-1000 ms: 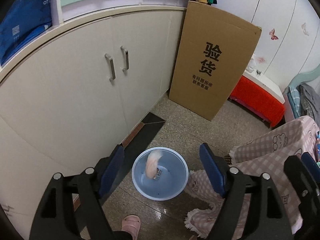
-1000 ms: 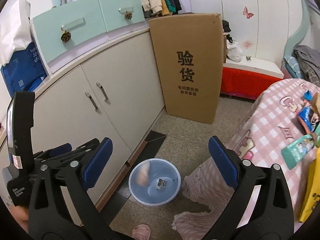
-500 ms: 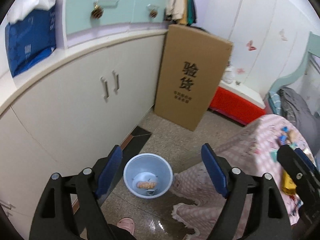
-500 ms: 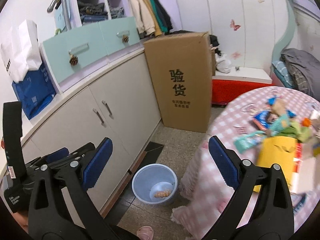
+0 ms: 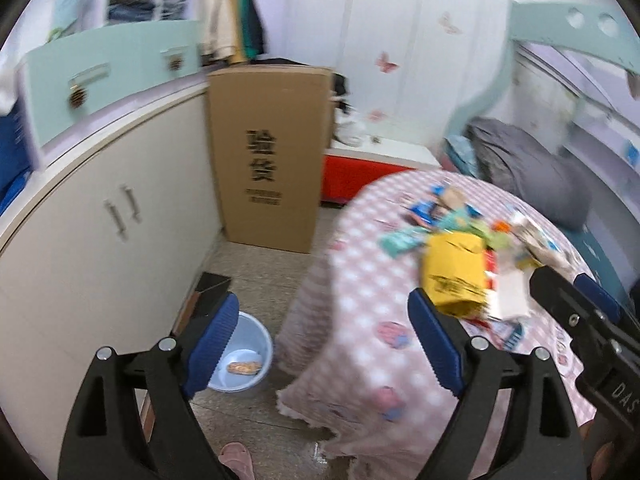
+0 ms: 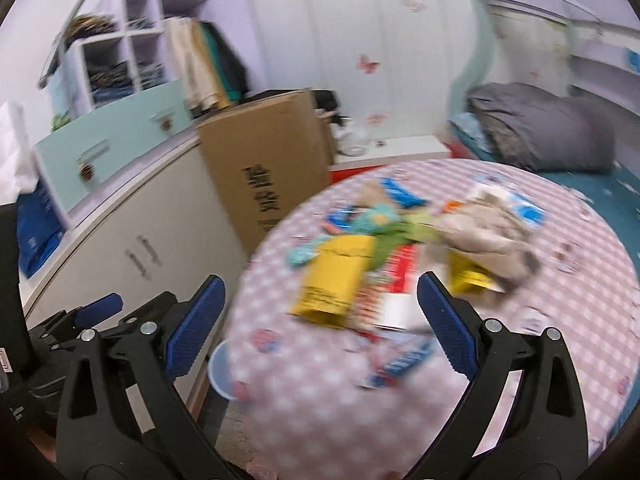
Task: Collect trash
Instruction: 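Move both tools back from the bin to the table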
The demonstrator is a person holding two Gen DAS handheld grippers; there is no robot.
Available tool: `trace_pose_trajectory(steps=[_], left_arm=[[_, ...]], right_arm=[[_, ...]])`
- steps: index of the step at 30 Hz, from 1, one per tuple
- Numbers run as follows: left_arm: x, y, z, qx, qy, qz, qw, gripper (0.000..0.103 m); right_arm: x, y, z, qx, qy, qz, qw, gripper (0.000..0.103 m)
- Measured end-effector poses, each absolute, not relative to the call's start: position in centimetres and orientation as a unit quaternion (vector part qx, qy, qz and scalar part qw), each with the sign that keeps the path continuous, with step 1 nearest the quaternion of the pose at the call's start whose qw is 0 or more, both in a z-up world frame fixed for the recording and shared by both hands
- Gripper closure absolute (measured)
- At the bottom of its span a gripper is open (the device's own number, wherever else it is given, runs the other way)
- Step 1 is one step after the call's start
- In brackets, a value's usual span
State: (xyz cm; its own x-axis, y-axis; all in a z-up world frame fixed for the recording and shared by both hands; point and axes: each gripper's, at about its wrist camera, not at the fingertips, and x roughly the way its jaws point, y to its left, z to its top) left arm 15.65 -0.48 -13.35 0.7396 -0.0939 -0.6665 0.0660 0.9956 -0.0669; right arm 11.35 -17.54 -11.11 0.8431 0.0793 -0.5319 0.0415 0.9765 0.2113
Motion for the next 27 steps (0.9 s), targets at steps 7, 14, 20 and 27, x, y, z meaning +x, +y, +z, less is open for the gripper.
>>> trace_pose_trajectory(steps=[7, 14, 20, 27], left_arm=[[16.0, -6.6, -14.5, 0.019, 0.368, -0.096, 0.925, 0.018], [18.0, -9.8, -16.1, 0.041, 0.380, -0.113, 0.917, 0.018], [20.3, -11.5, -18.3, 0.061, 0.397, -0.115, 0.908, 0.018], [21.6, -11.0, -18.9, 0.053, 0.399, -0.117, 0.908, 0.065]], right_arm=[[9.8, -23.6, -13.1, 0.141, 0.288, -0.045, 0.946, 0.008], [10.0, -26.6, -15.2, 0.167, 0.299, -0.057, 0.938, 0.008], [11.1, -27.7, -16.8, 0.184, 0.318, -0.053, 0.929, 0.008], [12.1, -27.4, -18.2, 0.201, 0.342, -0.037, 0.917, 0.008]])
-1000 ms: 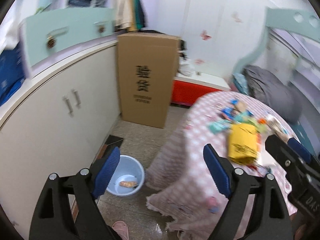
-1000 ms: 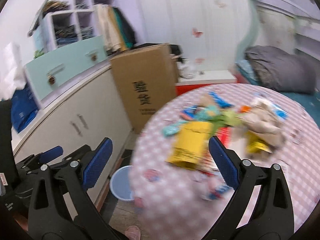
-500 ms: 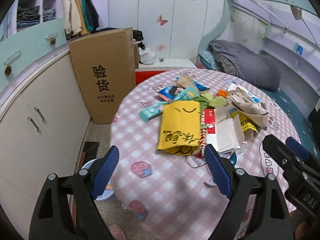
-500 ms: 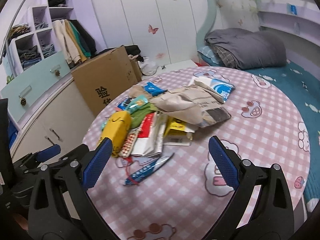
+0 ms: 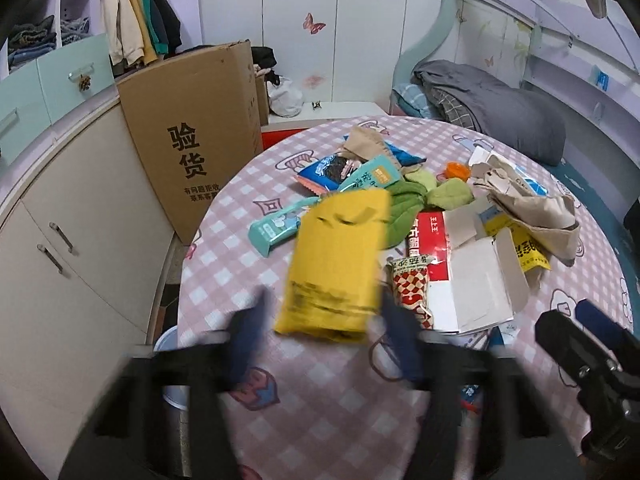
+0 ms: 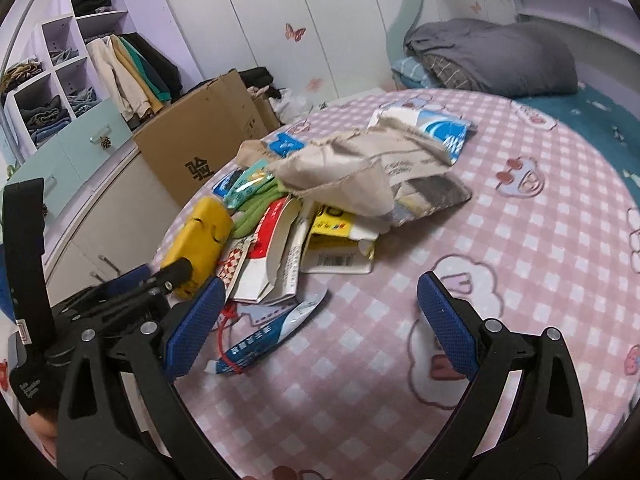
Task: Collect trash
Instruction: 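Move both tools back from the bin to the table, then grasp the yellow paper bag with the left tool while the right reaches the blue tube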
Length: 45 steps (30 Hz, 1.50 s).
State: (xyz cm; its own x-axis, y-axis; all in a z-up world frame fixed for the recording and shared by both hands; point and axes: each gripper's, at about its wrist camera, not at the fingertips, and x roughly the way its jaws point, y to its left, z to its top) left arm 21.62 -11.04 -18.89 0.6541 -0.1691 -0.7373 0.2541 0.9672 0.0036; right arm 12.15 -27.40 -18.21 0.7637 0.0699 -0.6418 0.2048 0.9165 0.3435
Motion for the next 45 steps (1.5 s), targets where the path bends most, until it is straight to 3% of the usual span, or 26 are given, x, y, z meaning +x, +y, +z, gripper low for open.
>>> trace_pose_trajectory(steps=[14, 19, 24, 27, 33, 45], left_arm=[[18.1, -6.7, -17.1, 0.016, 0.369, -0.109, 0.923, 0.073], [17.8, -5.9, -16.8, 0.013, 0.369, -0.105, 0.923, 0.073], [17.1, -5.3, -16.4, 0.006, 0.363, -0.110, 0.925, 0.075], [16.7, -5.1, -16.3, 0.003, 0.362, -0.114, 0.925, 0.075], [15.7, -5.3, -15.9, -0.008, 0.357, -0.127, 0.926, 0.078], [13.5, -4.2, -13.9, -0.029, 0.328, -0.134, 0.935, 0.078]], right_arm=[[12.9, -23.8, -19.9, 0.153, 0.397, -0.051, 0.904, 0.009], [14.4, -23.3, -19.9, 0.113, 0.413, -0.073, 0.901, 0.022], [14.0, -23.3, -20.0, 0.070, 0.418, -0.090, 0.902, 0.069], [13.2, -24.1, -20.0, 0.083, 0.417, -0.080, 0.901, 0.087], [10.8, -25.0, -19.3, 0.125, 0.401, -0.047, 0.906, 0.098], [9.9, -23.0, -14.9, 0.133, 0.334, -0.002, 0.933, 0.100]])
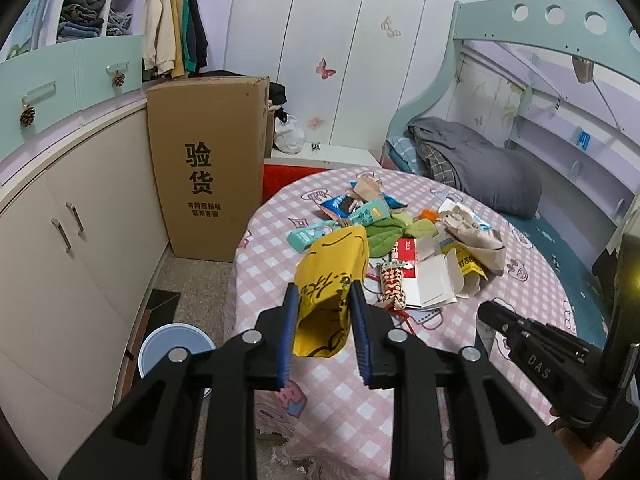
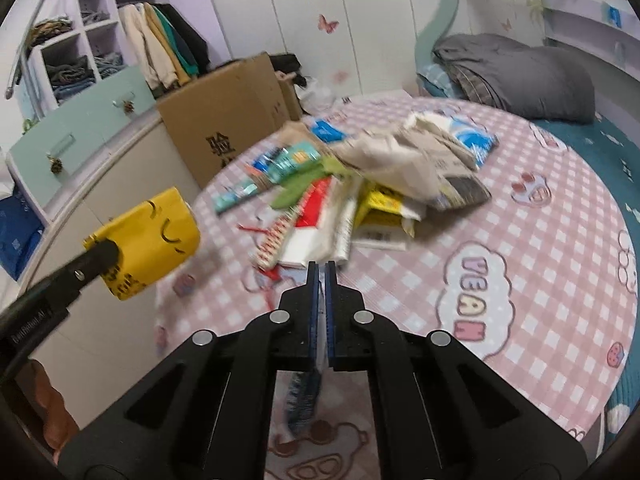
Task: Collect trash
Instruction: 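Grasp the yellow paper bag with the left tool while the right reaches the blue tube, then lift the yellow bag with the left tool while the right pinches the blue tube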
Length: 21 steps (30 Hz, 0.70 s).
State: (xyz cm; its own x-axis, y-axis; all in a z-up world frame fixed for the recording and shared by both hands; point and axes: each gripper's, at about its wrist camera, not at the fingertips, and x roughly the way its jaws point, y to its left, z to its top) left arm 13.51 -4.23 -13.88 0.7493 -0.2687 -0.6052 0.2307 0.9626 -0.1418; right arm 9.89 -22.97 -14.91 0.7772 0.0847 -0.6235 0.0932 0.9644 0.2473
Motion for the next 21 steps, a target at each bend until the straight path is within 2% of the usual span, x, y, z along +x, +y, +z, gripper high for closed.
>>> trace_pose_trajectory(steps=[15, 21], left_arm=[[13.7, -1.4, -12.4, -0.068, 0.309, -0.112, 0.942, 0.078], [13.9, -0.9, -12.2, -0.075, 0.308, -0.106, 0.943, 0.078]], right_arm=[[12.0, -20.2, -11.6, 0.110, 0.297, 0.037, 0.948, 0.100], [13.1, -20.2, -12.4, 0.118, 0.322, 0.047, 0.938, 0.100]])
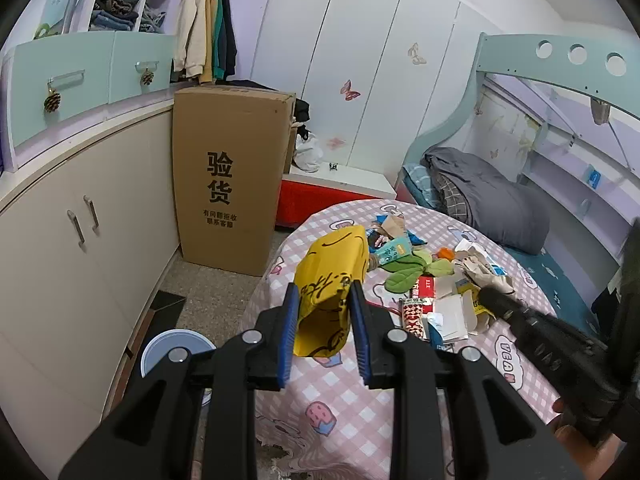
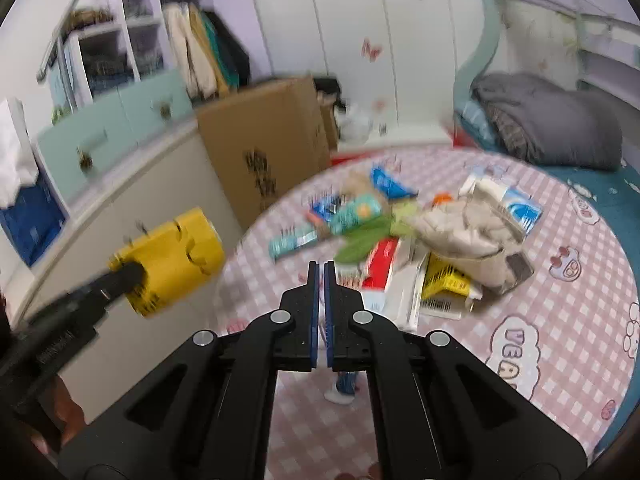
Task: Collect trash
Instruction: 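Lift the yellow bag with the left tool while the right pinches the blue tube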
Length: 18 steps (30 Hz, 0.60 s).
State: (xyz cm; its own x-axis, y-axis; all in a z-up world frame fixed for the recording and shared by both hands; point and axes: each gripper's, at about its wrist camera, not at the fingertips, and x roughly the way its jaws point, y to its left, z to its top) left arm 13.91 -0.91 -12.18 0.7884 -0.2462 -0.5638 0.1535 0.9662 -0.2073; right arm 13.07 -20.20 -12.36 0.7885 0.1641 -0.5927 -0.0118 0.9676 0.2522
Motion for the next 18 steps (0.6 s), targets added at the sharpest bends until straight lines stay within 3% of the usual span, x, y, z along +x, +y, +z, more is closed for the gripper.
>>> trace_pose_trajectory(steps=[13, 18], left_arm=[[14.3, -1.3, -13.7, -0.067, 0.331, -0.107, 0.935, 0.078], [14.4, -1.3, -13.8, -0.065, 0.332, -0.105, 0.935, 0.078]], right_arm=[[13.7, -21.3, -18.9, 0.141, 0.410, 0.003, 0.901, 0.098], [13.7, -21.1, -19.0, 0.142, 0.405, 0.006, 0.903, 0.065]])
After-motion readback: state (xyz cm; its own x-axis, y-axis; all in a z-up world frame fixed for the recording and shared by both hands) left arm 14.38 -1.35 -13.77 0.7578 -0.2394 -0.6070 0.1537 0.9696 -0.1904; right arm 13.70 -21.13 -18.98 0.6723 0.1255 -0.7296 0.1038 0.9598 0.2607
